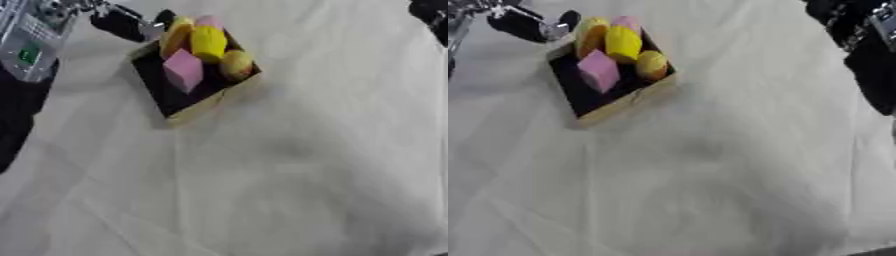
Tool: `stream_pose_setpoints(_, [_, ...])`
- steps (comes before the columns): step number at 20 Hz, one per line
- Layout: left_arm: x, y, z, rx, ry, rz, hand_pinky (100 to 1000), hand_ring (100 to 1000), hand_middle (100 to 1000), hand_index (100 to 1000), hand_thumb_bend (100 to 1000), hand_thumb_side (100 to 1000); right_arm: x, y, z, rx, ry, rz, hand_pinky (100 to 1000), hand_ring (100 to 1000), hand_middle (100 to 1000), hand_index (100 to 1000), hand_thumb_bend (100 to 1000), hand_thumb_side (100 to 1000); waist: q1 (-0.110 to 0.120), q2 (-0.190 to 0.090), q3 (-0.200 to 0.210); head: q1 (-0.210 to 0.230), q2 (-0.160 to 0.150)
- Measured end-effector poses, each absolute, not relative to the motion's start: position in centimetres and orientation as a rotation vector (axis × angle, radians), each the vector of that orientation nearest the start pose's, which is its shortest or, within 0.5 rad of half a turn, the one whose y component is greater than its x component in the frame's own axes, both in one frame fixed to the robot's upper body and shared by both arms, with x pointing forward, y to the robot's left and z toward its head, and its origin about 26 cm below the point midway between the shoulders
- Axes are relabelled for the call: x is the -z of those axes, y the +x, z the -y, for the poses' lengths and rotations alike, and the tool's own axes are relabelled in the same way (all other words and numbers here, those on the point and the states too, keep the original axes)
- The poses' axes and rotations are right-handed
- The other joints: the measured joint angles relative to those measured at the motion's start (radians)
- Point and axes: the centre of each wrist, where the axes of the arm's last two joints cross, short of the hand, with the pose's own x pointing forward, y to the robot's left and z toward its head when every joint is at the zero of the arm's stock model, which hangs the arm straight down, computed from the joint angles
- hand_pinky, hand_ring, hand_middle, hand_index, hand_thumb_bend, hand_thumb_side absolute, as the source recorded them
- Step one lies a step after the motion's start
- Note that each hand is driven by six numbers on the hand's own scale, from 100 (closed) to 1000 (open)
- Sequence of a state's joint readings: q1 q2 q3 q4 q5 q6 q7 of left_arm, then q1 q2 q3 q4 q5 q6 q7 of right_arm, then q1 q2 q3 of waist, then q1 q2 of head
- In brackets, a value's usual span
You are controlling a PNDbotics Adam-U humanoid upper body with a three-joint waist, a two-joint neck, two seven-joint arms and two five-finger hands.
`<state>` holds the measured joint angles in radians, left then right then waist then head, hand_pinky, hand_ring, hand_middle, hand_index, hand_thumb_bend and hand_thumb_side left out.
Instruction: Pick up objects on the table and place them in the box.
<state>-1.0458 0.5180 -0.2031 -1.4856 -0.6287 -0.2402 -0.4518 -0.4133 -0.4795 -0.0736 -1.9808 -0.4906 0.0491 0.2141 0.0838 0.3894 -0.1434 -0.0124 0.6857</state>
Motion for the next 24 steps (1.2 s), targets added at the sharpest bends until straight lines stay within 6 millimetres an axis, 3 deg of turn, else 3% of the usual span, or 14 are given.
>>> stream_pose_setpoints(3, [-35.6,37.2,-21.9,-1.837,-1.019,-2.718,767,699,665,800,100,188,-25.3,30.6,29.0,-0.476,0.329,2.278,1000,899,579,783,100,531,0.0,0.0,0.012,-0.007,0.001])
stream_pose_setpoints(6, [-34.9,34.0,-23.4,-1.556,-0.854,-2.912,775,712,680,813,100,239,-25.4,30.6,29.2,-0.461,0.324,2.292,1000,898,580,783,100,526,-0.002,0.0,0.022,-0.014,0.001])
stream_pose_setpoints(7, [-34.5,32.9,-24.0,-1.45,-0.798,-2.975,773,710,678,812,100,356,-25.5,30.6,29.2,-0.457,0.323,2.297,1000,897,580,783,100,521,-0.005,0.0,0.026,-0.017,0.001])
stream_pose_setpoints(8, [-34.0,32.1,-24.7,-1.343,-0.748,-3.036,773,710,678,813,100,383,-25.6,30.6,29.2,-0.454,0.322,2.304,1000,897,580,783,100,521,-0.01,0.0,0.03,-0.019,0.001])
stream_pose_setpoints(9, [-33.4,31.6,-25.4,-1.237,-0.703,-3.099,771,708,676,813,100,551,-25.7,30.6,29.2,-0.45,0.322,2.313,1000,897,581,783,100,518,-0.017,0.0,0.035,-0.021,0.001])
stream_pose_setpoints(11, [-31.7,31.0,-26.9,-1.033,-0.624,-3.218,766,701,669,810,100,636,-25.9,30.7,29.2,-0.442,0.324,2.324,1000,897,581,783,100,514,-0.029,0.0,0.04,-0.026,0.001])
stream_pose_setpoints(17, [-26.0,30.2,-30.6,-0.543,-0.49,-3.464,761,700,666,811,100,577,-26.2,30.7,29.2,-0.423,0.331,2.351,1000,895,582,783,100,500,-0.053,-0.002,0.046,-0.035,0.003])
stream_pose_setpoints(21, [-22.5,29.6,-31.6,-0.253,-0.368,-3.549,766,712,677,825,100,585,-26.3,30.7,29.1,-0.409,0.339,2.368,1000,893,583,783,100,494,-0.071,-0.009,0.057,-0.035,0.009])
stream_pose_setpoints(24, [-21.1,29.2,-32.0,-0.146,-0.282,-3.561,766,714,677,826,100,567,-26.5,30.7,29.0,-0.4,0.352,2.378,1000,893,585,784,100,491,-0.079,-0.02,0.061,-0.034,0.009])
